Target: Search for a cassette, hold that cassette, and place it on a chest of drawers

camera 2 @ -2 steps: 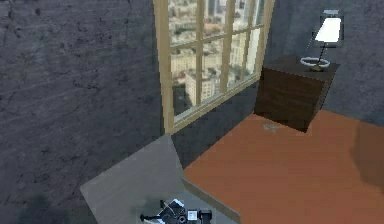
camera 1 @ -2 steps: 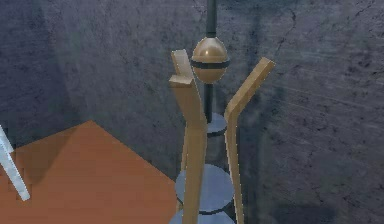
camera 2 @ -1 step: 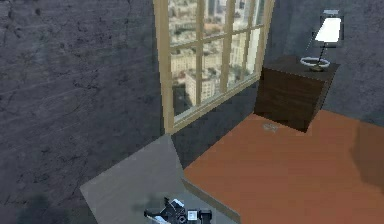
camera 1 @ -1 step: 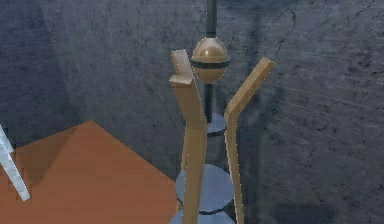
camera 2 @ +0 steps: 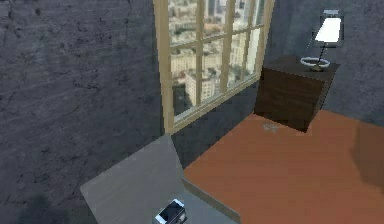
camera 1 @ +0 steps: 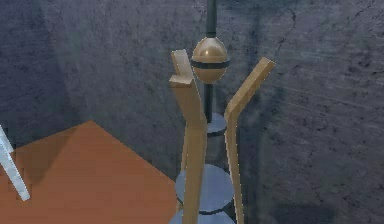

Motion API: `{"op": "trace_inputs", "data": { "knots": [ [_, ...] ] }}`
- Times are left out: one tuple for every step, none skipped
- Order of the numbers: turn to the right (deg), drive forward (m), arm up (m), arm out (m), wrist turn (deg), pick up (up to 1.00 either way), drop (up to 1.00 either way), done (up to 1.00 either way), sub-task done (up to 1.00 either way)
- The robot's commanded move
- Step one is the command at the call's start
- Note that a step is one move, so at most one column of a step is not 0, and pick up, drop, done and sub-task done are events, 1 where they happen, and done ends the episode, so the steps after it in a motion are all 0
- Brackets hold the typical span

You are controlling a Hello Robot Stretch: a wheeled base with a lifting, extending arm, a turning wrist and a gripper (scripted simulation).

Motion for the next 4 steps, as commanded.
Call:
{"op": "trace_inputs", "data": {
  "knots": [
    [0.0,0.00,0.00,0.00,0.0,1.00,0.00,0.00,0.00],
    [0.0,0.00,0.10,0.00,0.0,0.00,0.00,0.00,0.00],
    [0.0,0.00,0.50,0.00,0.0,0.00,0.00,0.00,0.00],
    [0.0,0.00,0.24,0.00,0.0,0.00,0.00,0.00,0.00]
  ]
}}
